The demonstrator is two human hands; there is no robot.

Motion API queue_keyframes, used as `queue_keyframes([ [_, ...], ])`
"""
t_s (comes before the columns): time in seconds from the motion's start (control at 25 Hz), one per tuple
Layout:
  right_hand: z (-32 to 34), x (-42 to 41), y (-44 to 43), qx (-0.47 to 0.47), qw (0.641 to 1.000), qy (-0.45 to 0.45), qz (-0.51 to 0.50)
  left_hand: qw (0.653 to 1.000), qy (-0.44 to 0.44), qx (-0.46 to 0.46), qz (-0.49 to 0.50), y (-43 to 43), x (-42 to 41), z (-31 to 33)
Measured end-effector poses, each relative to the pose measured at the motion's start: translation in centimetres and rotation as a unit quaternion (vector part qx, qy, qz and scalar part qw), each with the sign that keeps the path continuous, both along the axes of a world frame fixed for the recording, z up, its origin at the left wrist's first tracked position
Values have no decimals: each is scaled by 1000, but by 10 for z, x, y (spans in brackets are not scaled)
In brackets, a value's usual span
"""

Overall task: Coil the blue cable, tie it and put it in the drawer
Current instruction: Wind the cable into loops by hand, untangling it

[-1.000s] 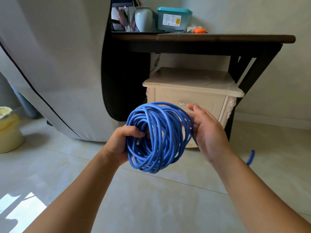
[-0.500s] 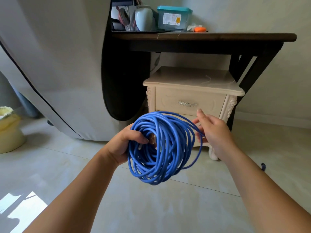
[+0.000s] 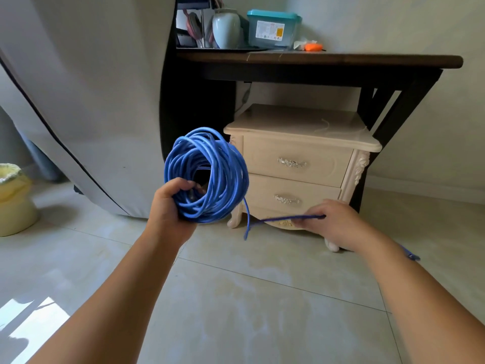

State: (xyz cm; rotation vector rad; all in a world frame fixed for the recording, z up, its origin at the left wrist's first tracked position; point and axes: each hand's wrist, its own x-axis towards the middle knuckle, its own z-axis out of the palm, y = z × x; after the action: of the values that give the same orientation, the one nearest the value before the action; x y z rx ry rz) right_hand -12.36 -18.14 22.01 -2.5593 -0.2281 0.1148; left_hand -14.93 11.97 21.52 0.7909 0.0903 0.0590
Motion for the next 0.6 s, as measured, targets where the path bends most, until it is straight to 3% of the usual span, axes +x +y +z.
queue_keyframes([
  [0.12,-3,-4,5,-151,981,119,35,991,67,64,98,-3,-1,0],
  [0.2,-11,-5,8,-171,961,199,83,972,87,173,135,-7,-4,-3],
  [0.28,-15,-7,10,13,963,257,84,942,90,287,148,-12,-5,-6],
  [0.4,-9,-11,18,282,928,233,76,912,63,384,126,-27,-8,-7],
  [0.48,-8,-13,30,323,923,190,90,902,33,418,100,-36,-10,-5],
  [0.6,-14,-19,51,278,952,63,108,879,-29,473,49,-46,-14,0],
])
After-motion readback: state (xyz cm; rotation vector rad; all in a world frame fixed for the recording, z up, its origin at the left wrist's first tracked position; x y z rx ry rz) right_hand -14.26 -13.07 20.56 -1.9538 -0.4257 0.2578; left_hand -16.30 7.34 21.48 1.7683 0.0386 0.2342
